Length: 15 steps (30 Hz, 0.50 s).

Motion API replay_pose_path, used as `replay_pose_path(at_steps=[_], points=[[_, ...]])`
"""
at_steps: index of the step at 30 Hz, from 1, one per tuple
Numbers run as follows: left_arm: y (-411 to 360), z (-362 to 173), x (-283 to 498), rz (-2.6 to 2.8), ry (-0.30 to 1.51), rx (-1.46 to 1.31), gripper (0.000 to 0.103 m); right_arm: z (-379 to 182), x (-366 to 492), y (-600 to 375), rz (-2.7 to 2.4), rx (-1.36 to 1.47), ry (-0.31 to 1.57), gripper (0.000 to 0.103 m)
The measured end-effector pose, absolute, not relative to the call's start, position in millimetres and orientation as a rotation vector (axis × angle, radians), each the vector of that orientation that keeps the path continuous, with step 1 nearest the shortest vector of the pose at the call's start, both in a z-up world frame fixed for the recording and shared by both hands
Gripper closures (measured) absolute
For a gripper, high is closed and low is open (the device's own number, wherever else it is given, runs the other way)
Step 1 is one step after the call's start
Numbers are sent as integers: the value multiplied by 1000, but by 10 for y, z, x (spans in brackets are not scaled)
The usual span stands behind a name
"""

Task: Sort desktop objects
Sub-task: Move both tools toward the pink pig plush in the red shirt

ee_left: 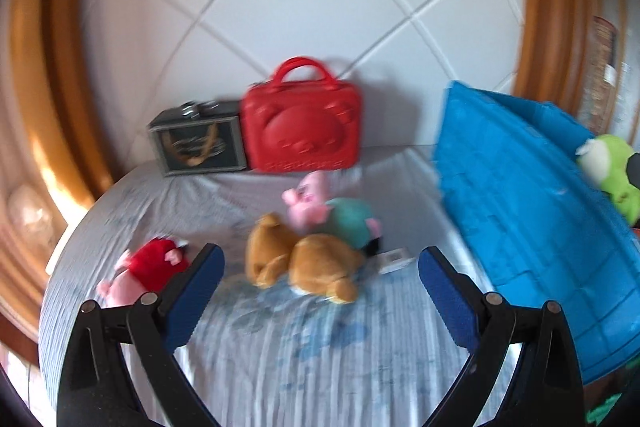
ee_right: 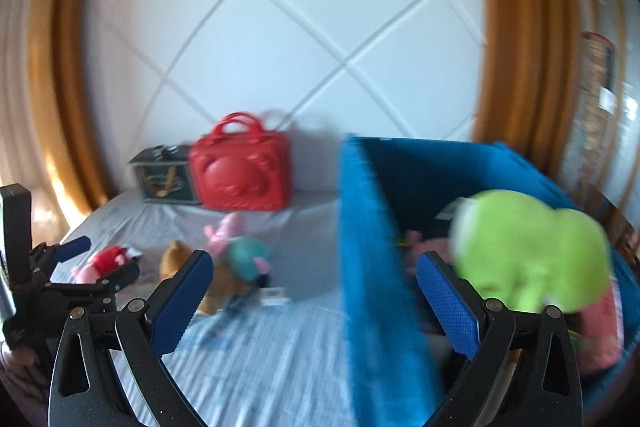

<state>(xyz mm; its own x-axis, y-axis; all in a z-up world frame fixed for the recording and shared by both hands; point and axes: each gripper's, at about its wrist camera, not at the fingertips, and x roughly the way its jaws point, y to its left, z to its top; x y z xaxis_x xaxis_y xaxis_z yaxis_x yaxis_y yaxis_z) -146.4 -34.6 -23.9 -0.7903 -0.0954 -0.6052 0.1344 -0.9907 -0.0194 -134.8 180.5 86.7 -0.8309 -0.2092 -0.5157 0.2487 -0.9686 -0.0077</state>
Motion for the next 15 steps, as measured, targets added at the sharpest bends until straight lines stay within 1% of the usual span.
replay_pose_path(at_steps=[8,15], points=[[-1589,-772,-1169,-2569,273,1019,4,397,-1756,722,-2534,867,166,0],[-2458,-1315,-961,-2325,373,1108,4,-235,-2057,-264,-2298,1010,215,0]])
